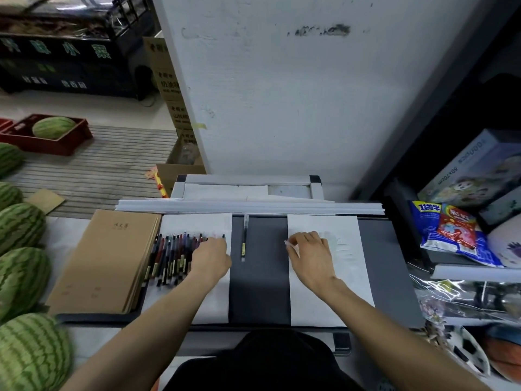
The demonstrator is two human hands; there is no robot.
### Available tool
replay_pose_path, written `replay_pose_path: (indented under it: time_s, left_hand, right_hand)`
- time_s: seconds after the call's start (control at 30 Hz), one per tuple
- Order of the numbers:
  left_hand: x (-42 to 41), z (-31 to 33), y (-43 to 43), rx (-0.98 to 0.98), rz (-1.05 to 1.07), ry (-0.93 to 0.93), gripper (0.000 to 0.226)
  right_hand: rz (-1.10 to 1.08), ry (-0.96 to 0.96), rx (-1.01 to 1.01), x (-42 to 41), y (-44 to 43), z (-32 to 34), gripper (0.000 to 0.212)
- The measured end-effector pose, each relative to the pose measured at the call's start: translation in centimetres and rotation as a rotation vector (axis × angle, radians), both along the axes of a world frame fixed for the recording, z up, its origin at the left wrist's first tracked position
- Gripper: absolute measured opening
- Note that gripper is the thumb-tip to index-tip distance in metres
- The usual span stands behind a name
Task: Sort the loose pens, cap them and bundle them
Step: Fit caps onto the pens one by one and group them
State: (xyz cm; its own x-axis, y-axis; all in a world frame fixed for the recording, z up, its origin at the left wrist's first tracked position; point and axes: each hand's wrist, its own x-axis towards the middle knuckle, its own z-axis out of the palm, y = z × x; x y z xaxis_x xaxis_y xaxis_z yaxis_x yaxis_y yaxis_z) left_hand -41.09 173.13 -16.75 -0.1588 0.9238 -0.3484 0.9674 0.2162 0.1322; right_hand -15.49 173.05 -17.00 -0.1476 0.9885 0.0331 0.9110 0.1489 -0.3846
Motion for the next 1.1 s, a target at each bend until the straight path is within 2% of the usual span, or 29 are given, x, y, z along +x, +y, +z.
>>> replay_pose_path:
  time_s: [0.07,0.13,0.2,0.23,0.3,0.37,0.43,0.53,0.63,0.7,0.97,1.1]
  left_hand:
    - [0.0,0.3,0.0,0.003,-0.002,0.011,0.011]
    - [-0.1,1.0,0.1,0.050,0.008,0.049,0.010]
    - [-0.4,2.0,-0.2,0.126,0.036,0.015,0.019]
    - [-0.5,2.7,-0.4,0.158,0.050,-0.059,0.023]
    - [-0.3,4.2,-1.1,0.183,0.068,-0.267,0.029]
    - [0.1,6.0,-2.2,0.200,0.066,-0.468,0.029]
    - [0.7,7.8,-3.4,0.222,0.031,-0.624,0.029]
    - [1.4,10.2,-5.0,0.233,-0.093,-0.745,0.028]
    - [1.6,11.8,-6.2,0.261,-0.188,-0.726,0.032]
    - [1.6,12.5,-6.6,0.268,-0.193,-0.725,0.032]
    - [1.9,13.2,-7.4,0.280,-0.286,-0.585,0.025]
    - [2.3,13.1,-7.3,0.292,-0.310,-0.501,0.022]
  right_hand:
    - [-0.132,0.354,-0.151,-0.9,-0.7,1.2,0.016]
    - [-0.307,0.815,-0.332,-1.6,-1.2,2.8,0.007]
    - [-0.406,1.205,-0.483,-1.8,-1.9,4.5,0.012]
    - [-0.410,1.355,-0.543,-1.7,-2.3,5.4,0.016]
    - [-0.388,1.526,-0.623,-1.4,-2.9,7.1,0.021]
    - [-0.390,1.589,-0.678,-1.2,-3.2,8.6,0.021]
    - [-0.373,1.571,-0.695,-1.0,-3.3,10.0,0.020]
    - [-0.217,1.332,-0.582,-0.9,-3.5,11.8,0.022]
    - [-0.053,1.062,-0.421,-0.5,-3.5,13.3,0.017]
    - [-0.005,0.961,-0.420,-0.1,-3.2,13.9,0.014]
    - [0.126,0.740,-0.468,-1.0,-2.9,13.9,0.014]
    - [0.107,0.656,-0.462,-2.1,-3.1,13.1,0.015]
